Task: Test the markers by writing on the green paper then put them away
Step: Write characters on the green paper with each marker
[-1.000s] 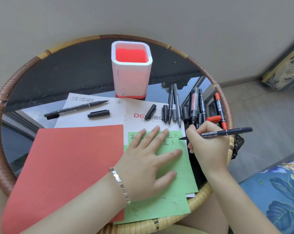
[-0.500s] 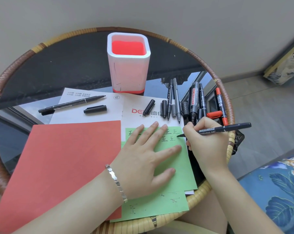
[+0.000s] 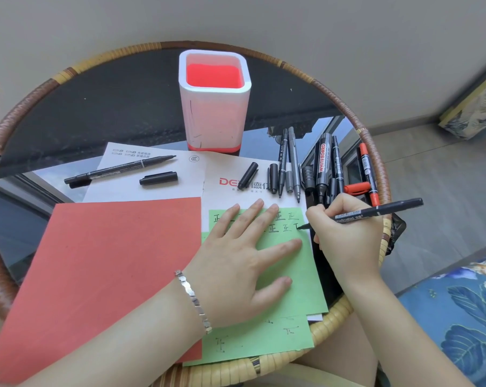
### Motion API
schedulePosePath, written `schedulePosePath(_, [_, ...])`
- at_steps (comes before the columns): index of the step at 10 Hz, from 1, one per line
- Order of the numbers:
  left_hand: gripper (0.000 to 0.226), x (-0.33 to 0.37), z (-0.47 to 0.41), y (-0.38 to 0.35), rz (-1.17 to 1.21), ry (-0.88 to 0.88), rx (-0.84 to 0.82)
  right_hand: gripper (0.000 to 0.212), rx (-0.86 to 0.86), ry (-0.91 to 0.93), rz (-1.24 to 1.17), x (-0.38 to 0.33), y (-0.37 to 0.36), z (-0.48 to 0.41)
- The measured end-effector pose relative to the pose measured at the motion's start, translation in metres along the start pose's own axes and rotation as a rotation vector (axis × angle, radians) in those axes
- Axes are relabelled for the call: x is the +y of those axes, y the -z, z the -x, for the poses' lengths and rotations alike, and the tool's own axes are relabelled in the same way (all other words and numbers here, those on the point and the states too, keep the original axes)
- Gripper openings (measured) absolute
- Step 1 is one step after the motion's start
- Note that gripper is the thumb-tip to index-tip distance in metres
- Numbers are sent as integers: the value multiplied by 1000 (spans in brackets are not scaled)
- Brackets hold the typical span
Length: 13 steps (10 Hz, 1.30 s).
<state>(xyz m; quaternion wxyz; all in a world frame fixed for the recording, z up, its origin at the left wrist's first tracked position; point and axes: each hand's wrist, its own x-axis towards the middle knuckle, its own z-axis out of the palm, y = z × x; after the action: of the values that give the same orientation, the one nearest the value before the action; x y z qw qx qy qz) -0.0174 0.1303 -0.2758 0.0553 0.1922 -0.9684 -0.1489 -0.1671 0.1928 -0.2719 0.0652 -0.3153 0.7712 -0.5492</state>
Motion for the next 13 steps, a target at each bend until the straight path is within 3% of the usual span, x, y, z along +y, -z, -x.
schedulePosePath(13, [48, 0, 0, -1, 8, -3, 12, 27, 24, -11, 57, -3, 2, 2])
